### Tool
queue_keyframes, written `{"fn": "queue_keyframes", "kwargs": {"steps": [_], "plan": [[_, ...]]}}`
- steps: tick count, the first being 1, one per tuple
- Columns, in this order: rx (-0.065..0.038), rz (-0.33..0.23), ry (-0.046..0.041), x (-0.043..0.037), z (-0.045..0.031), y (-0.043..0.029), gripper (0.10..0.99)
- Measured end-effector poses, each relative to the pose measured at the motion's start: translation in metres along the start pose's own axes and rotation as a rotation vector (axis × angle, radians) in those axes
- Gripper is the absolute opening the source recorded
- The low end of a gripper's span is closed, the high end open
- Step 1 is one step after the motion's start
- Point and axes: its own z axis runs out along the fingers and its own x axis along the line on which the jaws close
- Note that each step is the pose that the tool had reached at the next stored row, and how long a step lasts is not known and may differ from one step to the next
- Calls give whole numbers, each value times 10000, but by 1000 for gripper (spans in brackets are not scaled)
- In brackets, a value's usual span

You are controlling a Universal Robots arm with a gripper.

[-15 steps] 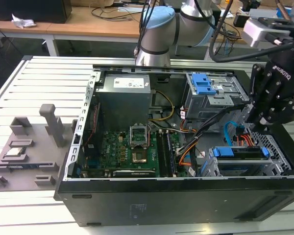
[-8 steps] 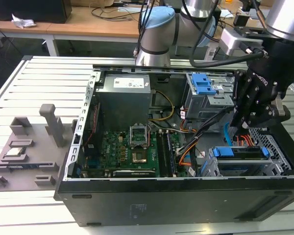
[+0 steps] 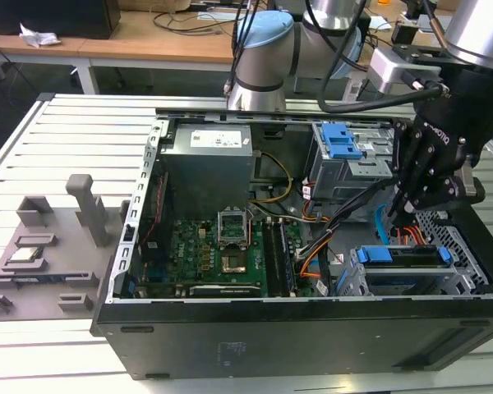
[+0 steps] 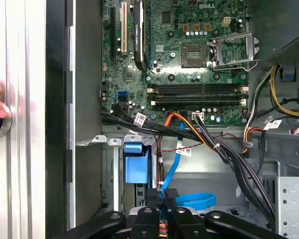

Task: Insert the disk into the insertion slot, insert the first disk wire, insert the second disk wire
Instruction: 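Insert the second disk wire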

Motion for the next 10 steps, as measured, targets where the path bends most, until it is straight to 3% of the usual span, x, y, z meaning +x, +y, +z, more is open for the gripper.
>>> {"fn": "queue_keyframes", "kwargs": {"steps": [4, 10], "plan": [[-1, -2, -2, 130, 31, -10, 161], [-39, -5, 1, 118, 164, -88, 161]]}}
